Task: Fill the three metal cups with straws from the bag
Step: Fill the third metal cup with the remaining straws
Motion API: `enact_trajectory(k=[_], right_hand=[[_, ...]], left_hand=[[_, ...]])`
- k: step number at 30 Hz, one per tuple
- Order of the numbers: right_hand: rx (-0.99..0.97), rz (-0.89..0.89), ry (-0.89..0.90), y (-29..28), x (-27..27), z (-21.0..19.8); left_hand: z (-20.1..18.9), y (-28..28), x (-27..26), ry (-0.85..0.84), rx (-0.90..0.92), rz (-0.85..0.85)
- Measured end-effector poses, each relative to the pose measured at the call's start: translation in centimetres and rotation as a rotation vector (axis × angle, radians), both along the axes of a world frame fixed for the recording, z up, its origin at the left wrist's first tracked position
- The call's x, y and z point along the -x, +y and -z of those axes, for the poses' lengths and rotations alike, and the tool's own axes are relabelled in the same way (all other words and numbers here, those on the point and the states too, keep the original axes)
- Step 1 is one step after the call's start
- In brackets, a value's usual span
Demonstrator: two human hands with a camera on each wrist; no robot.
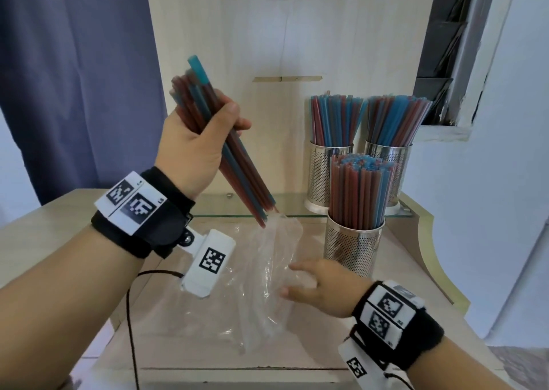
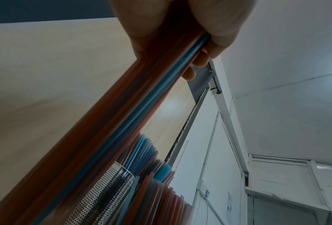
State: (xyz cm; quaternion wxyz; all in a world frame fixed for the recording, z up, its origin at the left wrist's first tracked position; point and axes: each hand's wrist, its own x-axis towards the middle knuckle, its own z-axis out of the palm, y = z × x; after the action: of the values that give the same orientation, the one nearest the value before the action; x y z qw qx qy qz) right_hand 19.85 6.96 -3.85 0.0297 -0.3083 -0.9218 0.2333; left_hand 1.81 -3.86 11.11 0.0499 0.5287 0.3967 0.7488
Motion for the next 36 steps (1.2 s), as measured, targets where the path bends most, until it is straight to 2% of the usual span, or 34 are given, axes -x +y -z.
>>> enact_trajectory(k=[6,9,11,13,15,17,19,21,23,27,28,30,32,33,36], right_hand=[[-0.125,-0.041,0.620,-2.3,-2.1,-5.5],[-0.119,-0.018,0.775,-3.0,-1.5,-7.1],[-0.046,0.005,0.879,-3.0,-1.1,-7.3],[0.057,-0.020,0.953,-2.6,-1.1,-6.6],[0.092,-0.034,0.957,-2.1,-1.5,-5.5],[0.090,0.010,0.936,-1.7,-2.1,-4.5],[0.088,0.046,0.912,-1.4,-2.3,-3.5],[0.079,0.059,0.897,-1.0,-2.5,-2.6],[0.098,0.064,0.915,-0.8,-2.6,-1.6],[0.142,0.115,0.948,-0.1,-3.0,0.3],[0.158,0.133,0.947,0.1,-3.2,0.6],[0.182,0.176,0.970,0.8,-4.0,0.2],[0.171,0.217,1.036,1.8,-5.1,-0.9],[0.152,0.227,1.068,2.2,-5.8,-1.8],[0.119,0.224,1.156,3.1,-7.6,-5.0]], left_hand=[[0.1,0.4,-3.0,0.028,0.037,0.154],[0.7,0.9,-5.7,0.191,0.168,0.236],[1.3,1.4,-7.2,0.191,0.250,0.342],[1.8,1.9,-8.1,0.194,0.304,0.373],[2.0,2.3,-8.6,0.303,0.289,0.255],[1.7,2.7,-8.5,0.445,0.147,0.063],[1.2,3.2,-8.2,0.659,0.008,-0.084],[1.2,4.0,-8.4,0.908,-0.012,-0.157],[1.9,4.9,-8.7,1.020,0.022,-0.132],[3.9,6.0,-9.3,0.979,0.132,0.006],[4.0,6.2,-9.3,0.885,0.171,0.064],[4.1,6.9,-8.8,0.585,0.210,0.155],[4.6,8.3,-7.9,0.397,0.245,0.077],[5.1,9.0,-7.4,0.388,0.297,0.018],[7.4,10.9,-6.3,0.537,0.521,-0.058]])
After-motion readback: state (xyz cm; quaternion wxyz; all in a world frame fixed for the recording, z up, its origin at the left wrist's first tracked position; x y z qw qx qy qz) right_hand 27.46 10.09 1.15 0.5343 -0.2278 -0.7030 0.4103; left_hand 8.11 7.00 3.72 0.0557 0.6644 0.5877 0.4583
